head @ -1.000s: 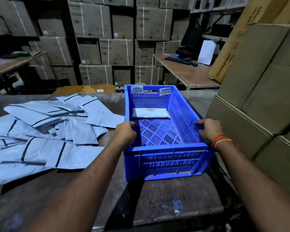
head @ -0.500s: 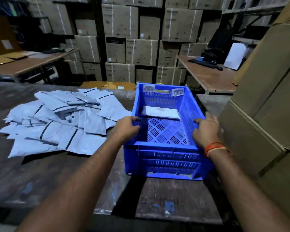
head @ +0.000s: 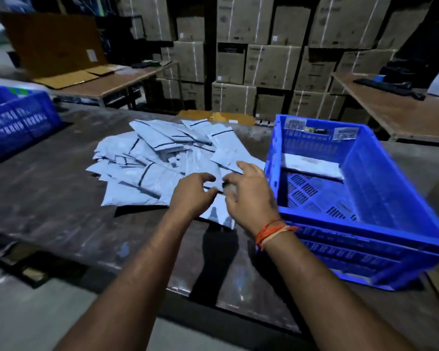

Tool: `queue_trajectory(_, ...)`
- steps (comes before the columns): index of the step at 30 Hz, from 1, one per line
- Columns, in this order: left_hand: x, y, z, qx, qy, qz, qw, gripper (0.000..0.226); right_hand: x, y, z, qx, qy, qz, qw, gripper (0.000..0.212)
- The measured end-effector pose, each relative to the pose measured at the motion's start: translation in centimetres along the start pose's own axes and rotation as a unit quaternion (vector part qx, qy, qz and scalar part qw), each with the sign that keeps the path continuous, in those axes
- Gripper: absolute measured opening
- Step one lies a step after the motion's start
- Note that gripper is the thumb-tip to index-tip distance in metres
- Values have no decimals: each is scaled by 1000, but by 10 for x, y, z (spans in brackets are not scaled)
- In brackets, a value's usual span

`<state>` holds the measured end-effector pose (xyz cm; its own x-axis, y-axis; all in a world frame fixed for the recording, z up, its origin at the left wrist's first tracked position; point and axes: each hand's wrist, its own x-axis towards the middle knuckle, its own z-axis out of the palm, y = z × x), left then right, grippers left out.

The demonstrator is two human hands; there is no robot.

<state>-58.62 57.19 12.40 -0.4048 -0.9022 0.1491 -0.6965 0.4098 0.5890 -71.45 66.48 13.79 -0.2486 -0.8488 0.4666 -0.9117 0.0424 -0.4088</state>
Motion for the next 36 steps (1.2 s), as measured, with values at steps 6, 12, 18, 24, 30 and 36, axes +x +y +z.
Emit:
queue_trajectory(6,25,-93,-14,15,-46,5,999,37,25,-27,112,-20,-129,87,988,45)
queue_trajectory(12,44,-157,-16,-8,-117,12,993,37,30,-32,172,-171,-283,153,931,89)
queue_trajectory(18,51,-181,-11,-45,-110,61,991,33,17,-29,204,-213,-259,200,921,76)
queue_trajectory(24,43,-191,-6,-84,-70,83,991,25,-5,-25,205,-232,-202,206,929,50)
queue_trajectory(30,29,-190,0,-313,15,-1,950,20,-12,-49,196,52,144,227,962,38)
queue_trajectory(36,14,-171,-4,-443,-2,-91,892,26,1,-89,182,363,246,294,849,38)
